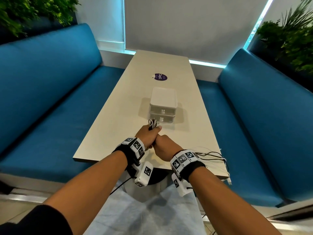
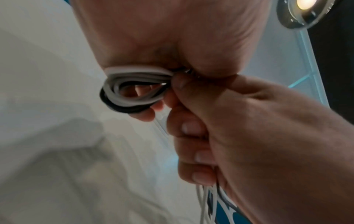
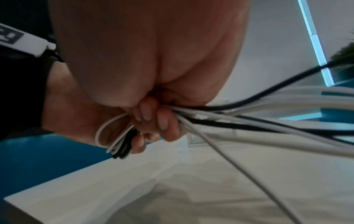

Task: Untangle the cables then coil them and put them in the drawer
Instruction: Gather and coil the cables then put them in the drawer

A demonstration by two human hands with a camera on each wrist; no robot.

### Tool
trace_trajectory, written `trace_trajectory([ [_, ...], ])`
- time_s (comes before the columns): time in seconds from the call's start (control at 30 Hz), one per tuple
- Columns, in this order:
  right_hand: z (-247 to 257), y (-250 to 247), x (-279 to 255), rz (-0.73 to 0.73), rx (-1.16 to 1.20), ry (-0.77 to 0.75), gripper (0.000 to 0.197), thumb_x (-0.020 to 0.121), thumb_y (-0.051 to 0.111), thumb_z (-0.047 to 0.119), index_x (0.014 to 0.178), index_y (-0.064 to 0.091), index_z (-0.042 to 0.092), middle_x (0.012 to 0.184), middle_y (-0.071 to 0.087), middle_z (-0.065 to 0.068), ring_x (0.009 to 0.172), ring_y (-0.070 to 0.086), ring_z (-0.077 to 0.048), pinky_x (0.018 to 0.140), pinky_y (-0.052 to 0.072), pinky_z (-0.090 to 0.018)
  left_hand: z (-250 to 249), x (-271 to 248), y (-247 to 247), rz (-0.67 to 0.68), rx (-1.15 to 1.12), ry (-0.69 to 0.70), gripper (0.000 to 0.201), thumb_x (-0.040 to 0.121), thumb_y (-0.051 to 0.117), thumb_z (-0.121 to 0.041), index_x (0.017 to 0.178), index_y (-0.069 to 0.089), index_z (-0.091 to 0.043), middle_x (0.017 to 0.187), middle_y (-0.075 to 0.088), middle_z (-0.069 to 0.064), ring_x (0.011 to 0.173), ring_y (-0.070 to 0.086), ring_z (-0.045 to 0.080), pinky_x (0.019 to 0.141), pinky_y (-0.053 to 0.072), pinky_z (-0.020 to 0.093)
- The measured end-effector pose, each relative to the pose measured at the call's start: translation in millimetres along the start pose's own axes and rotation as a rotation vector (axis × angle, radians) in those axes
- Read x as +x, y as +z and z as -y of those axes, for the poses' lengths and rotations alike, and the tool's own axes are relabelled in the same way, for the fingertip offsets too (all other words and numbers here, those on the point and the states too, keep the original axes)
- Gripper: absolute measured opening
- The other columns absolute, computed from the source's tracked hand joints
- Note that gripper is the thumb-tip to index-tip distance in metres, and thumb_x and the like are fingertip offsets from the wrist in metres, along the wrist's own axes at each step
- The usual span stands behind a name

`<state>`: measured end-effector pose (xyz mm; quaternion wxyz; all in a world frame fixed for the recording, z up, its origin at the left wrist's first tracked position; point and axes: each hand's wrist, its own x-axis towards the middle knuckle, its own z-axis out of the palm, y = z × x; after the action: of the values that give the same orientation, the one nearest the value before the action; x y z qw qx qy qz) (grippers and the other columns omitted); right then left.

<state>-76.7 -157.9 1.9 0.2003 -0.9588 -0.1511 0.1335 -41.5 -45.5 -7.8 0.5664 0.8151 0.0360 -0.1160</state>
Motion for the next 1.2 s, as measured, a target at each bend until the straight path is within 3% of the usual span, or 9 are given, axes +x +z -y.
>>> trace_trajectory([
  [0.17,-3,0,0,-0.029,0.043,-0.07,0.032,0.099,0.043,0.026,0.121,0.043,0.003,0.092,0.066,-0.02,0.072,0.057,-0.031,0.063,0.044,-0.036,-2,6,-5,-0.083,-0.007,0.059,0.052,0.097,0.049,-0.049,0.083,0.07,-0.004,0.081,0.072,0.009,0.072,0.065,0.026,0.068,0.048,0.033],
  [0.23,-13,-2,-1,-0.026,-0.029,-0.039,0.027,0.1,0.041,0.034,0.113,0.044,0.01,0.09,0.064,-0.017,0.075,0.058,-0.034,0.069,0.05,-0.043,-8,5,-14,-0.168,-0.049,0.061,0.054,0.098,0.046,-0.051,0.083,0.075,-0.008,0.077,0.072,-0.001,0.069,0.065,0.02,0.061,0.047,0.028],
  [0.33,-27,-6,-5,-0.004,-0.136,0.037,0.019,0.101,0.038,0.028,0.108,0.043,0.011,0.091,0.06,-0.018,0.078,0.057,-0.038,0.072,0.05,-0.048,-17,10,-22,-0.196,-0.129,0.11,0.063,0.098,0.04,-0.057,0.072,0.076,-0.012,0.071,0.073,-0.001,0.062,0.065,0.021,0.06,0.047,0.026],
  [0.47,-28,-5,2,-0.008,-0.085,0.039,0.03,0.099,0.034,0.031,0.125,0.04,0.016,0.097,0.062,-0.015,0.078,0.059,-0.035,0.075,0.052,-0.049,-29,8,-14,-0.153,-0.279,0.113,0.066,0.087,0.049,-0.068,0.052,0.058,-0.013,0.054,0.063,0.012,0.061,0.067,0.041,0.064,0.057,0.047],
  [0.57,-26,4,2,0.016,-0.082,0.009,0.029,0.101,0.032,0.032,0.12,0.044,0.014,0.099,0.063,-0.015,0.081,0.059,-0.036,0.078,0.051,-0.051,-35,2,-7,-0.202,-0.243,0.099,0.059,0.093,0.049,-0.06,0.061,0.053,-0.01,0.049,0.052,0.012,0.049,0.057,0.03,0.052,0.049,0.036],
  [0.67,-23,13,-1,-0.007,-0.114,-0.007,0.03,0.104,0.033,0.035,0.112,0.049,0.011,0.096,0.064,-0.018,0.081,0.06,-0.038,0.077,0.051,-0.05,-33,3,-2,-0.27,-0.184,0.102,0.054,0.094,0.049,-0.058,0.067,0.05,-0.011,0.053,0.043,0.006,0.052,0.048,0.026,0.054,0.047,0.04],
  [0.77,-24,13,1,0.003,-0.152,-0.007,0.032,0.103,0.037,0.037,0.113,0.054,0.012,0.096,0.064,-0.018,0.084,0.06,-0.038,0.077,0.051,-0.045,-32,2,-2,-0.32,-0.082,0.119,0.05,0.095,0.049,-0.056,0.065,0.05,-0.015,0.057,0.051,0.005,0.059,0.054,0.031,0.063,0.054,0.047],
  [1.0,-26,-5,2,0.104,-0.084,0.013,0.024,0.1,0.041,0.038,0.106,0.057,0.02,0.09,0.064,-0.011,0.083,0.063,-0.032,0.079,0.052,-0.041,-33,13,-24,-0.407,-0.004,0.181,0.042,0.099,0.048,-0.045,0.078,0.057,-0.009,0.078,0.06,0.012,0.072,0.054,0.03,0.064,0.037,0.03],
  [1.2,-14,-7,-2,0.035,0.021,-0.09,0.032,0.1,0.042,0.048,0.087,0.048,0.02,0.071,0.055,-0.001,0.064,0.05,-0.018,0.057,0.033,-0.033,-30,12,-42,-0.397,0.152,0.222,0.04,0.1,0.046,-0.045,0.08,0.058,-0.012,0.079,0.061,0.011,0.072,0.053,0.03,0.067,0.037,0.029],
])
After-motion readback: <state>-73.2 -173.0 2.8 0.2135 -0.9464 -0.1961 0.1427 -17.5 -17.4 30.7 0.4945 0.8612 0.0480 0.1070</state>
